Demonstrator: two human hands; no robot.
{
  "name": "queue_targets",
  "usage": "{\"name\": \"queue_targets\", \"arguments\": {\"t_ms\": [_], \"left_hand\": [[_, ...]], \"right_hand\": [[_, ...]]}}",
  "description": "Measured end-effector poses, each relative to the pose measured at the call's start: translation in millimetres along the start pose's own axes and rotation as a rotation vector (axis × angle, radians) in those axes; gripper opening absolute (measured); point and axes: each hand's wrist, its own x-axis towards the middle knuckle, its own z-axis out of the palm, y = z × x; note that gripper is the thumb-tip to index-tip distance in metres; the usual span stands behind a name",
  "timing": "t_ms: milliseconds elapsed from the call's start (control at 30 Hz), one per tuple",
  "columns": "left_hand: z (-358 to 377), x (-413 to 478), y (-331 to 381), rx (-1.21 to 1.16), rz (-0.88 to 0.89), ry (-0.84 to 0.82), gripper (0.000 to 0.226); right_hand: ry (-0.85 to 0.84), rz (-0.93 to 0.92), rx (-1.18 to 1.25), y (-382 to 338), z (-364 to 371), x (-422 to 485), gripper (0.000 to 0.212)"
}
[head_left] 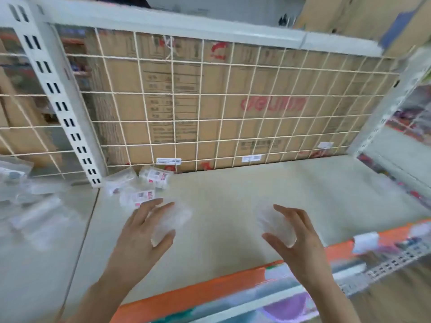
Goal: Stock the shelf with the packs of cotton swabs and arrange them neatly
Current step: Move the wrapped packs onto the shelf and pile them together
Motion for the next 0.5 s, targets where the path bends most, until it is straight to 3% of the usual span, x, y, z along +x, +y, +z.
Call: {"name": "queue_targets", "arguments": {"t_ms": [500], "left_hand": [[121,85,80,-0.147,0.243,-0.168,0.046]], "right_hand": [[0.204,0.194,-0.139,89,-100,-6,0.063]]}}
